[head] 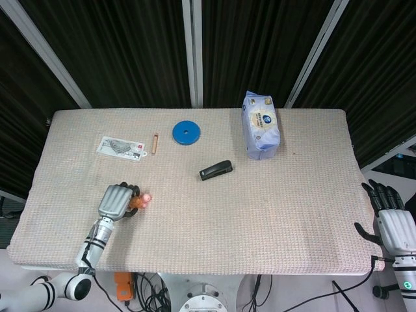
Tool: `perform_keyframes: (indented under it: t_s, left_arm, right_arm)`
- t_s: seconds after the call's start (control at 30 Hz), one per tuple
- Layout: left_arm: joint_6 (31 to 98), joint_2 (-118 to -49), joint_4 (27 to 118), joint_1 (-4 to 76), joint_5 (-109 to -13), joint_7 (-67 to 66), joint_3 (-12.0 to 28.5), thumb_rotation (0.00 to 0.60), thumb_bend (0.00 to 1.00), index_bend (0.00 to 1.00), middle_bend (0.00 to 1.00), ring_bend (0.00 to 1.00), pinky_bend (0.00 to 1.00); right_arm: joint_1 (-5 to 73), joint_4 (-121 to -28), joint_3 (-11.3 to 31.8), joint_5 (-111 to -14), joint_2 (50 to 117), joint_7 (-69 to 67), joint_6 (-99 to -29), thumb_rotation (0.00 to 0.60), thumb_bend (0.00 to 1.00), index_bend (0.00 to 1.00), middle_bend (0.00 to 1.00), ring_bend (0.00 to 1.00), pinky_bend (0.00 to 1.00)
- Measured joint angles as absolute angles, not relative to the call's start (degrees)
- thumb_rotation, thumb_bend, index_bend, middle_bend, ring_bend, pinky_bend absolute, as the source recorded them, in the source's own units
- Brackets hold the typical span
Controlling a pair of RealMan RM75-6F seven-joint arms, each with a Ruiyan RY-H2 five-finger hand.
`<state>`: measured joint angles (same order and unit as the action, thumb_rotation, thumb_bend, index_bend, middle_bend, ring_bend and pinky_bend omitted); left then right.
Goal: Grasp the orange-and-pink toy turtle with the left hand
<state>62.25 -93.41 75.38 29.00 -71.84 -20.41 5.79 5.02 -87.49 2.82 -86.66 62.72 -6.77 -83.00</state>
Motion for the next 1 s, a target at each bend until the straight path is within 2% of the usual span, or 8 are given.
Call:
perform_keyframes:
  t_s: [0.13,0.33,0.57,0.77,0.8,0.87,0.93,1.0]
  left_arm:
    - [62.32,-93.88,74.65,29.12,-71.89,-20.45,5.77,0.600,0.25,0.51,0.55,0.42,0.60]
    - [63.15,-94.91,72.48,29.31,-73.20,-20.05,5.60,0.600,0.32,0.68,0.71,0.57,0.70]
    - [62.28,-96.60,69.60,29.54,-72.07,-21.93,5.50,0.600,0.37,0.75,0.78,0.63,0.74]
    - [61.75,-96.91,69.12,29.73,-71.31,-22.86,5.71,0.600,0.37,0.75,0.79,0.64,0.75]
    - [61.82,-96.90,69.21,29.72,-71.35,-22.70,5.74,0.600,0.37,0.75,0.78,0.63,0.75]
    - [62.14,-96.84,69.58,29.62,-71.58,-21.89,5.82,0.600,0.33,0.66,0.72,0.58,0.74]
    - [62.52,-96.48,70.27,29.51,-72.32,-20.44,5.77,0.600,0.24,0.50,0.59,0.47,0.69]
    - [62.90,-95.69,71.35,29.43,-73.39,-18.92,5.60,0.600,0.16,0.33,0.39,0.28,0.55]
  right_arm:
    - [5.02,-87.50,2.85,-86.59,62.70,-6.73,-82.96,0.600,0.16,0.00,0.00,0.00,0.00]
    - [5.07,-87.33,2.83,-86.49,62.79,-6.88,-82.74,0.600,0.16,0.00,0.00,0.00,0.00]
    - [4.97,-87.30,2.89,-86.30,62.73,-6.97,-82.84,0.600,0.16,0.00,0.00,0.00,0.00]
    - [4.97,-87.29,2.89,-86.46,62.67,-7.16,-82.94,0.600,0.16,0.00,0.01,0.00,0.00]
    - [4.96,-87.31,2.90,-86.47,62.65,-7.16,-82.98,0.600,0.16,0.00,0.01,0.00,0.00]
    - [4.93,-87.40,2.94,-86.49,62.59,-7.16,-83.09,0.600,0.16,0.00,0.01,0.00,0.00]
    - [4.90,-87.49,2.96,-86.55,62.52,-7.14,-83.22,0.600,0.16,0.00,0.01,0.00,0.00]
    - [4.89,-87.59,2.96,-86.65,62.47,-7.13,-83.31,0.600,0.16,0.00,0.01,0.00,0.00]
